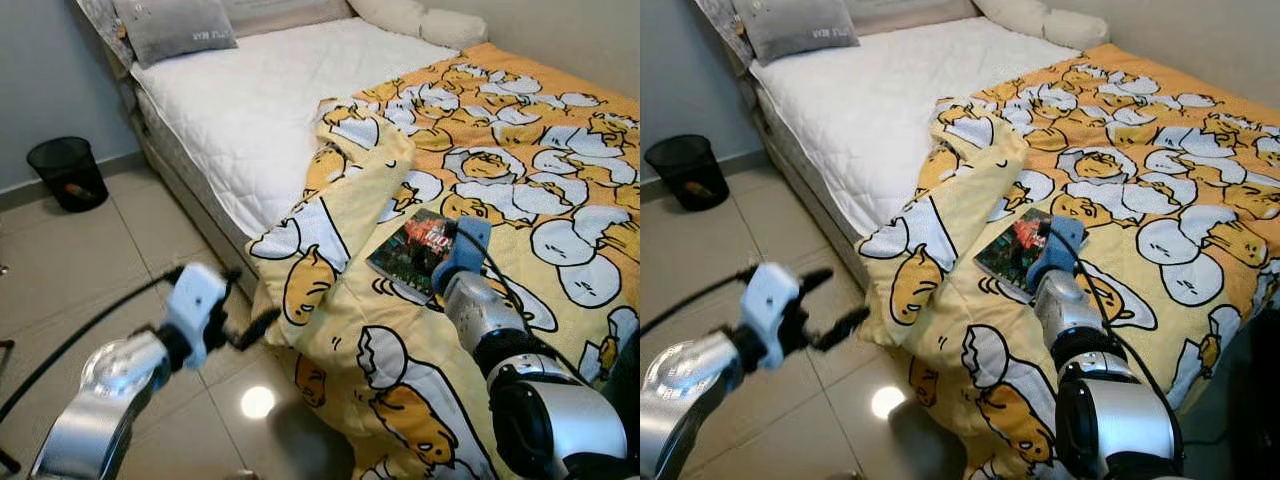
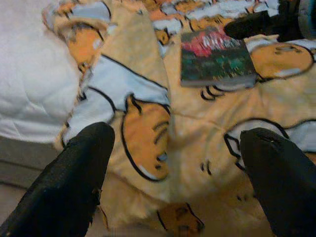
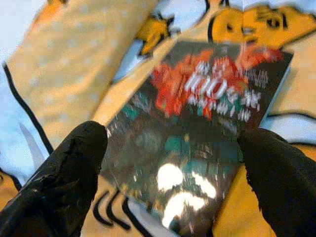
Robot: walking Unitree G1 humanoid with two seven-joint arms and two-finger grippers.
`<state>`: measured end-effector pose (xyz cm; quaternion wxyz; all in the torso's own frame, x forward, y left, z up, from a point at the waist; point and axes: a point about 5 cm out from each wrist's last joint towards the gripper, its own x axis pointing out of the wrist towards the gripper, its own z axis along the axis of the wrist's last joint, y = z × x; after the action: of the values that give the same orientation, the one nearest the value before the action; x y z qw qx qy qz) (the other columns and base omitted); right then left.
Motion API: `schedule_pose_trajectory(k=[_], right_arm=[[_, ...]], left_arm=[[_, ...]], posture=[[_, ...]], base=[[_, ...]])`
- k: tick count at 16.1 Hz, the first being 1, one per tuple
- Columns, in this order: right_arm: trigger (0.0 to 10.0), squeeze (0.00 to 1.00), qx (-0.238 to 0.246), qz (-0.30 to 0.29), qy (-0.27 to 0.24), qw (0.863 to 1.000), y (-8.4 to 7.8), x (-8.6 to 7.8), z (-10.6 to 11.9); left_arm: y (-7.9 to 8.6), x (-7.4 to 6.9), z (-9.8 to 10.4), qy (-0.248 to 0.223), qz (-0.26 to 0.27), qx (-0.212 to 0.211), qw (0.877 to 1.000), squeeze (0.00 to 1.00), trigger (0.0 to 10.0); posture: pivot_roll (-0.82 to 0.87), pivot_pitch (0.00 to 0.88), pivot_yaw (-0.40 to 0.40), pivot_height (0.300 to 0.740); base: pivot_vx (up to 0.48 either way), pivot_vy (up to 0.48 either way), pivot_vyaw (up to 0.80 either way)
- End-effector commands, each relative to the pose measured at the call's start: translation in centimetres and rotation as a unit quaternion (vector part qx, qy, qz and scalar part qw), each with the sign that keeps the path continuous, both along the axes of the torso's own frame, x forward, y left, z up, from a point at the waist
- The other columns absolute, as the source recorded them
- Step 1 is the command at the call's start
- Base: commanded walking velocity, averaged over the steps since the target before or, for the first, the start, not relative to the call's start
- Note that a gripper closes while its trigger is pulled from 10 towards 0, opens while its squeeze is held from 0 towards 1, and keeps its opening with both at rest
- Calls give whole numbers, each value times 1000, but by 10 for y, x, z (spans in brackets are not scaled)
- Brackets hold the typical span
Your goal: Clean up the room
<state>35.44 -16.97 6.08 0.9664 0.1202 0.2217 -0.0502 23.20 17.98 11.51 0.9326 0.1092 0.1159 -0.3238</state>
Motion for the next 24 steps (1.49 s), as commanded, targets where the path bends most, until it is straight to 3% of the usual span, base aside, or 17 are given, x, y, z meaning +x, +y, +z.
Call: schedule_pose_trajectory(k=[1, 9, 14, 18, 19, 20, 22, 24], right_arm=[[10000, 0, -3, 8, -3, 1000, 5, 1, 1], [10000, 0, -20, 6, 50, 999, 13, -15, -24], [10000, 0, -4, 8, 55, 998, 16, -18, -28], [10000, 0, 37, -4, 40, 998, 18, -18, -27], [10000, 0, 59, -18, 42, 997, 18, -18, -28], [10000, 0, 127, -63, 43, 989, 17, -20, -30], [10000, 0, 259, -136, 30, 956, 18, -19, -30], [10000, 0, 308, -158, 18, 938, 20, -16, -26]], left_arm=[[-1, -3, 7, -4, -8, 4, 1000, 455, 10000], [0, -19, 19, 9, -18, 6, 1000, 459, 10000], [2, -30, 20, 26, -22, 11, 999, 459, 10000], [2, -41, 23, 35, -21, 12, 999, 459, 10000], [2, -42, 23, 37, -20, 12, 999, 463, 10000], [1, -45, 23, 39, -17, 11, 999, 459, 10000], [-1, -51, 23, 41, -13, 7, 999, 459, 10000], [-1, -53, 23, 42, -12, 8, 999, 463, 10000]], posture=[[182, 56, -39, 740], [217, 132, -31, 740], [240, 177, -25, 740], [255, 202, -24, 740], [256, 203, -26, 740], [263, 198, -31, 740], [279, 187, -30, 740], [283, 185, -31, 740]], base=[[0, 0, 0], [0, 0, 0], [0, 0, 0], [0, 0, 0], [0, 0, 0], [0, 0, 0], [0, 0, 0], [0, 0, 0]])
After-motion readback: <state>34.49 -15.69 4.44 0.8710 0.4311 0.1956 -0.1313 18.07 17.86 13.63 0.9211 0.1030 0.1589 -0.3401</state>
